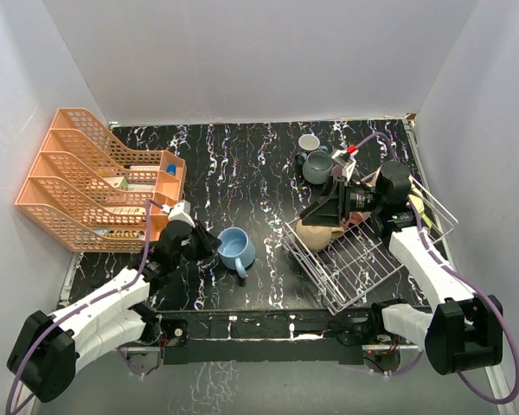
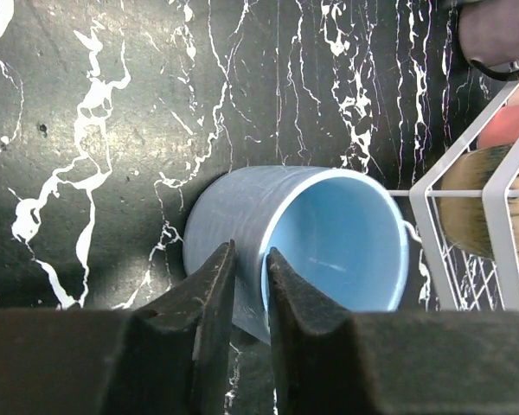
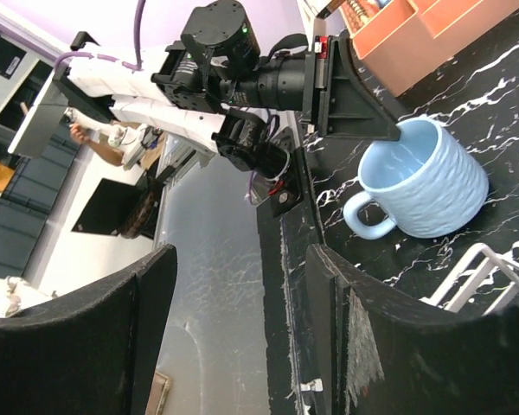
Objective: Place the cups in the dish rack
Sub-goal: Place the cup at the center of the board, then pick up the cup at the center of the board.
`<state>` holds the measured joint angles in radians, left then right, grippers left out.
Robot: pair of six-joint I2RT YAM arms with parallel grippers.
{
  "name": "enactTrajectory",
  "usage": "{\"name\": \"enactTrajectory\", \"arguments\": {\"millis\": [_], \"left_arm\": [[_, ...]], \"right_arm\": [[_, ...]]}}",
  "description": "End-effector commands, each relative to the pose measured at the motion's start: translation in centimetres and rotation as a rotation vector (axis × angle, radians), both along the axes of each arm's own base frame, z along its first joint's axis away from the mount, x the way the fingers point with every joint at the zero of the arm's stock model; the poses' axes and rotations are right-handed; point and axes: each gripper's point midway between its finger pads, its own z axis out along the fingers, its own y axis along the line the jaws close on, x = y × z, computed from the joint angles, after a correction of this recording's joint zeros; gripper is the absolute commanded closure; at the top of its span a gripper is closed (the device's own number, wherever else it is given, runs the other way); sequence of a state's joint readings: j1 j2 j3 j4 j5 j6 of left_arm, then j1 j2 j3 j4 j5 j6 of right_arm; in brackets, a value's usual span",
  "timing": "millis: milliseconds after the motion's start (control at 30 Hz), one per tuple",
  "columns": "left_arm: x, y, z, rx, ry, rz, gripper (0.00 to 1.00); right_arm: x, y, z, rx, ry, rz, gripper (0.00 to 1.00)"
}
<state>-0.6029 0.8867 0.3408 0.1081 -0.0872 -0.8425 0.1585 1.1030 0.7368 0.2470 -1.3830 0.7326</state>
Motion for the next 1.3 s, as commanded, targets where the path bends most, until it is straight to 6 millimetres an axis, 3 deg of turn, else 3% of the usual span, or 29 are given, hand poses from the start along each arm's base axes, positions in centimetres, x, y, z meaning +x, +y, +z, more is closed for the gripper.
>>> {"name": "enactTrajectory", "arguments": {"millis": [0,200,300,367,633,967,1100,1267], "left_arm": [[0.5,1.0,1.7,0.149,0.010,-0.038,0.73],[-0.2,2.1,3.7,0.356,0.078,-0.164,0.39],[-0.1,2.3,5.3,0.457,0.100,-0.253,0.31],[-0.4,2.7,5.4,0.534,0.172,-0.306,0.31],[-0.7,2.0,5.4,0.654,0.326,-0.492,0.41],[-0.3,-1.4,1.3,0.568,0.401,-0.631,0.44],[0.2,-1.6,-0.7,0.579,0.419,-0.622,0.62],[0.8,-1.5,-1.1,0.588,0.393,-0.594,0.81]], "right_arm": [[0.1,-0.8,1.2,0.014,-0.150,-0.032,0.36],[-0.7,-1.1,1.5,0.018,-0.183,-0.036,0.33],[-1.0,-1.1,1.7,0.020,-0.197,-0.034,0.33],[-1.1,-1.2,1.8,0.021,-0.208,-0.039,0.31],[-1.4,-1.6,1.8,0.021,-0.220,-0.050,0.31],[-1.2,-1.7,1.7,0.020,-0.216,-0.058,0.31],[-1.3,-1.8,1.7,0.021,-0.215,-0.057,0.31],[-1.6,-1.8,1.6,0.021,-0.211,-0.053,0.31]]}}
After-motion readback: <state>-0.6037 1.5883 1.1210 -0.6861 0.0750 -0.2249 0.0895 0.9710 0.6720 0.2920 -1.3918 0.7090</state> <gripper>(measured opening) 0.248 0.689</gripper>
